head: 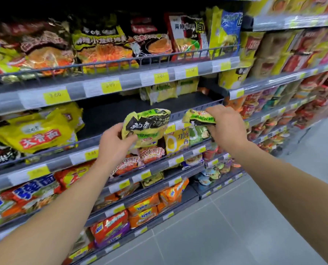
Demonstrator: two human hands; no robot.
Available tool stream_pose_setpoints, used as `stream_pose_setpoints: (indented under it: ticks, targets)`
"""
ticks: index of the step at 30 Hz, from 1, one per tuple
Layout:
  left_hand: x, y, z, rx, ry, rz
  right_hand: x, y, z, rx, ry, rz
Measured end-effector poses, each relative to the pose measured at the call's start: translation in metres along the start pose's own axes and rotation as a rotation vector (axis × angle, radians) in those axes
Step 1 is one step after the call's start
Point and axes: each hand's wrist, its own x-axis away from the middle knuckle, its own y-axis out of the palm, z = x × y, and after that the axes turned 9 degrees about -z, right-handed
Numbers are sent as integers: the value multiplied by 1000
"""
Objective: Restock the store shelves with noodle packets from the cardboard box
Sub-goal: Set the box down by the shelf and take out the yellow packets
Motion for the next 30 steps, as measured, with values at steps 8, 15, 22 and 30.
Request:
stream_pose_setpoints:
  ticks: [8, 15, 22, 30]
  targets:
    - [-67, 67, 23, -66, 41, 147, -101, 42, 76, 30, -265, 147]
    - [-99, 109, 37, -111, -57, 302, -164, 84, 115, -90, -475, 163]
    - [-125, 139, 41, -143, -120, 360, -193, 109, 125, 86, -579, -127]
    - [-152, 148, 35, -47, -171, 333, -222, 101, 183, -117, -342, -409]
